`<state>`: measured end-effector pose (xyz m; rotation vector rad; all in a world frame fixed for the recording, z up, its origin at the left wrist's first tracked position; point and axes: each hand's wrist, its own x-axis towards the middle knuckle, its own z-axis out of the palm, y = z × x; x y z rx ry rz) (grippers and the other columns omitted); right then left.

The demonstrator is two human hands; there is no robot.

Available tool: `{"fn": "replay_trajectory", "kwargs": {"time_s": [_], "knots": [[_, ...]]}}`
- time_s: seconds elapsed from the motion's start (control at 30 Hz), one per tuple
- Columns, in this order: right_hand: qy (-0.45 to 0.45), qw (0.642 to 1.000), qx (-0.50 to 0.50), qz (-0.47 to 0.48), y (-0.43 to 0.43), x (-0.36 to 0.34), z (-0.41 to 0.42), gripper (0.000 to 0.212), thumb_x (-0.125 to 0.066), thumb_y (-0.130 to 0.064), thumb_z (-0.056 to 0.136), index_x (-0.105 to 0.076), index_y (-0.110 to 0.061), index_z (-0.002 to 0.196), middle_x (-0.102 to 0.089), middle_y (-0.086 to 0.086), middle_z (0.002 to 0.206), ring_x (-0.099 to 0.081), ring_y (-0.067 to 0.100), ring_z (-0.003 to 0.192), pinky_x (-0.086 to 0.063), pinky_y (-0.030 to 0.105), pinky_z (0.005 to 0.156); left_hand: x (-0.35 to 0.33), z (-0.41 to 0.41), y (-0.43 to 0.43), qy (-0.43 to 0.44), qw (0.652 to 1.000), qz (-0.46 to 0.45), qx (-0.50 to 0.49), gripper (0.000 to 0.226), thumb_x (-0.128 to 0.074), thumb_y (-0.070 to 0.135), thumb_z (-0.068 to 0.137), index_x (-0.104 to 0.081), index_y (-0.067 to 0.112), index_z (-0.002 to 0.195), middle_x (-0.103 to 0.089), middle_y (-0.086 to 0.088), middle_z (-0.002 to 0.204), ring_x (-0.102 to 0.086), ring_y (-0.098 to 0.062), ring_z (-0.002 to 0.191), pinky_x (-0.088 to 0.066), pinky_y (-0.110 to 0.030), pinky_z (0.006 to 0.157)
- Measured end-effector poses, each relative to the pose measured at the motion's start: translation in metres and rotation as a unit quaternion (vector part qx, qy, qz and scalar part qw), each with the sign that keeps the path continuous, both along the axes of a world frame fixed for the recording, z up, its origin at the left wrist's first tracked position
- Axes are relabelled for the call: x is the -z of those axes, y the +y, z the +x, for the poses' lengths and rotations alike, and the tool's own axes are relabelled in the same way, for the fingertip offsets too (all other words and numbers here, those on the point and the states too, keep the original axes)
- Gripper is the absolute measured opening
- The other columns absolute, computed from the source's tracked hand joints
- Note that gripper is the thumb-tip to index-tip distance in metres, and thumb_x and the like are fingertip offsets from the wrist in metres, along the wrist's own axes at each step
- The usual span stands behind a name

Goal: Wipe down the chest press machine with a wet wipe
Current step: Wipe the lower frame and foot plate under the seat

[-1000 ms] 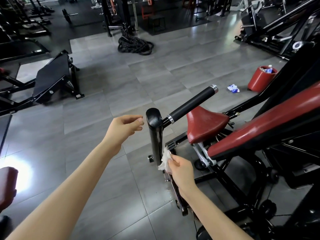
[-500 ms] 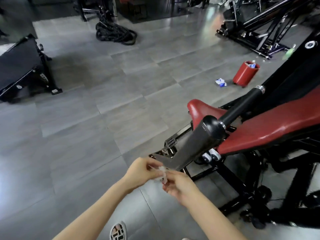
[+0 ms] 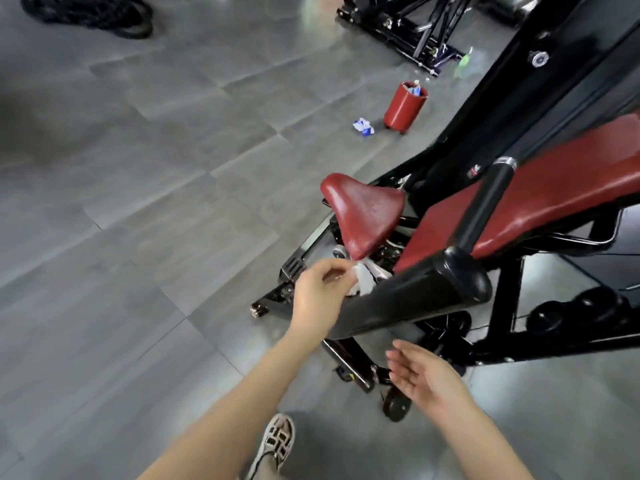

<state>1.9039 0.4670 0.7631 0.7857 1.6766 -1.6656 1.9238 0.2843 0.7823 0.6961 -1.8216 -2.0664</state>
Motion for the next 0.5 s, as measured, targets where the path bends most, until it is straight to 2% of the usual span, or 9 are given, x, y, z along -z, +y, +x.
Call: {"fn": "replay_trajectory", "kwargs": {"time_s": [0.07, 0.13, 0.2, 0.3, 0.33, 0.4, 0.47, 0.5], "knots": [[0.010, 1.000, 0.019, 0.007, 0.011, -0.003, -0.017, 0.013, -0.048, -0.004, 0.095, -0.060, -0.006, 0.092, -0.063, 0.012, 0.082, -0.057, 0.020, 0.071, -0.047, 0.029, 0.065, -0.012, -0.022, 0.014, 0.039, 0.997, 0.015, 0.067, 0.018, -0.063, 0.005, 0.086, -0.063, 0.020, 0.076, -0.069, 0.010, 0.086, -0.063, -0.001, 0.076, -0.048, -0.012, 0.071], [0.022, 0.999, 0.027, 0.009, 0.015, -0.009, -0.035, 0.014, -0.047, -0.005, 0.096, -0.060, -0.006, 0.092, -0.066, 0.010, 0.076, -0.059, 0.020, 0.069, -0.052, 0.027, 0.061, -0.020, -0.037, 0.027, 0.069, 0.989, 0.019, 0.130, 0.015, -0.059, 0.010, 0.090, -0.061, 0.022, 0.083, -0.067, 0.003, 0.085, -0.061, -0.011, 0.074, -0.048, -0.018, 0.071], [0.039, 0.998, 0.041, 0.002, 0.014, -0.018, -0.049, 0.017, -0.045, -0.007, 0.097, -0.060, -0.007, 0.088, -0.069, 0.006, 0.068, -0.060, 0.020, 0.069, -0.055, 0.025, 0.056, -0.023, -0.043, 0.032, 0.094, 0.983, 0.039, 0.154, 0.014, -0.056, 0.017, 0.092, -0.059, 0.028, 0.084, -0.062, 0.006, 0.075, -0.053, -0.008, 0.066, -0.043, -0.020, 0.068], [0.075, 0.996, 0.042, -0.010, 0.012, -0.038, -0.061, 0.017, -0.046, -0.008, 0.096, -0.062, -0.010, 0.091, -0.071, 0.005, 0.074, -0.063, 0.021, 0.077, -0.056, 0.028, 0.065, -0.028, -0.039, 0.030, 0.120, 0.976, 0.065, 0.168, 0.006, -0.058, 0.026, 0.087, -0.064, 0.028, 0.090, -0.064, 0.006, 0.076, -0.054, -0.008, 0.067, -0.044, -0.026, 0.070], [0.082, 0.996, 0.032, -0.018, 0.012, -0.045, -0.063, 0.016, -0.048, -0.008, 0.095, -0.064, -0.010, 0.094, -0.072, 0.006, 0.081, -0.065, 0.021, 0.079, -0.056, 0.030, 0.067, -0.031, -0.035, 0.031, 0.128, 0.976, 0.055, 0.170, 0.010, -0.060, 0.028, 0.085, -0.066, 0.029, 0.093, -0.069, 0.006, 0.084, -0.058, -0.009, 0.072, -0.046, -0.026, 0.073], [0.085, 0.995, 0.006, -0.044, 0.011, -0.056, -0.063, 0.016, -0.051, -0.012, 0.093, -0.066, -0.012, 0.099, -0.072, 0.008, 0.091, -0.068, 0.020, 0.079, -0.057, 0.029, 0.063, -0.038, -0.028, 0.035, 0.160, 0.973, 0.015, 0.169, 0.019, -0.064, 0.023, 0.082, -0.069, 0.030, 0.099, -0.069, 0.011, 0.107, -0.065, -0.009, 0.093, -0.049, -0.024, 0.084], [0.086, 0.995, -0.022, -0.044, 0.008, -0.062, -0.061, 0.017, -0.053, -0.015, 0.092, -0.068, -0.014, 0.100, -0.072, 0.007, 0.093, -0.069, 0.016, 0.078, -0.056, 0.026, 0.061, -0.044, -0.028, 0.040, 0.242, 0.954, -0.072, 0.164, 0.029, -0.067, 0.010, 0.081, -0.067, 0.011, 0.110, -0.063, 0.008, 0.120, -0.058, -0.011, 0.116, -0.046, -0.025, 0.097], [0.089, 0.995, -0.031, -0.032, 0.006, -0.063, -0.060, 0.016, -0.054, -0.016, 0.092, -0.069, -0.014, 0.098, -0.072, 0.006, 0.092, -0.069, 0.014, 0.076, -0.055, 0.025, 0.060, -0.042, -0.030, 0.042, 0.287, 0.936, -0.132, 0.153, 0.036, -0.068, 0.006, 0.080, -0.062, 0.003, 0.115, -0.062, 0.001, 0.121, -0.055, -0.014, 0.120, -0.045, -0.028, 0.100]]}}
